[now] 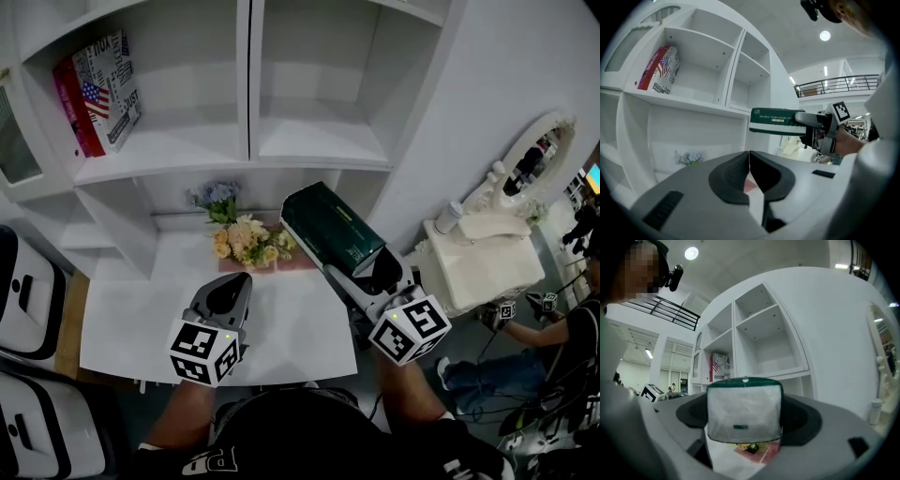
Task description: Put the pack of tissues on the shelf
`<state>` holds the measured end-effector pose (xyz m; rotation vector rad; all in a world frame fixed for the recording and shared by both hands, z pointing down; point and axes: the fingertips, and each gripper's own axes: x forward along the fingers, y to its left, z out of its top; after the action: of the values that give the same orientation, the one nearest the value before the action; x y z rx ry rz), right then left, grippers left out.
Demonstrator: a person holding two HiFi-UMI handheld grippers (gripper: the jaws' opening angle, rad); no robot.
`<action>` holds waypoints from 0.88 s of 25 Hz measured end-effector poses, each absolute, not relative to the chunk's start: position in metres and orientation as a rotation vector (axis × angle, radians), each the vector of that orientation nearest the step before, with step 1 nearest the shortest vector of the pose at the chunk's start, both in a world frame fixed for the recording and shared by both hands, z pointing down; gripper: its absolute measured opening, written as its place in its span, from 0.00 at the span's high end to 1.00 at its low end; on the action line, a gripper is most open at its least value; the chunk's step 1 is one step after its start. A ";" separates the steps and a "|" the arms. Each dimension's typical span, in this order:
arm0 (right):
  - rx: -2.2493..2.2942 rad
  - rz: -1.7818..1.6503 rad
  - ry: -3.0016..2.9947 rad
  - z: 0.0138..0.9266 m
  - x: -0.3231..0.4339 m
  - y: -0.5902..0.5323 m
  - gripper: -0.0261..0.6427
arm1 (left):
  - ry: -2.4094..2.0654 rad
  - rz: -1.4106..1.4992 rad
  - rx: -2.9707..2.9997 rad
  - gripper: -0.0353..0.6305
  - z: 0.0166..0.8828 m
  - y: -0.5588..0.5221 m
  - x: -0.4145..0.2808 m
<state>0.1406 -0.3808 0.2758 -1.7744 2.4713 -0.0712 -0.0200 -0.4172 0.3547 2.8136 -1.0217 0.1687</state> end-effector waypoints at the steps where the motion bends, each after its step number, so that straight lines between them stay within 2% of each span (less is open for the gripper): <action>1: -1.766 -0.055 2.470 0.270 0.140 -0.380 0.31 | -1.025 0.164 2.818 0.92 0.352 -0.418 -0.020; 22: -1.745 0.145 2.370 0.183 0.164 -0.411 0.31 | -1.071 0.208 2.798 0.92 0.358 -0.411 -0.035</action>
<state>0.1638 -0.4108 0.1831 -1.7450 2.3699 0.1446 -0.0351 -0.4114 0.3585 2.7979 -1.0705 0.2076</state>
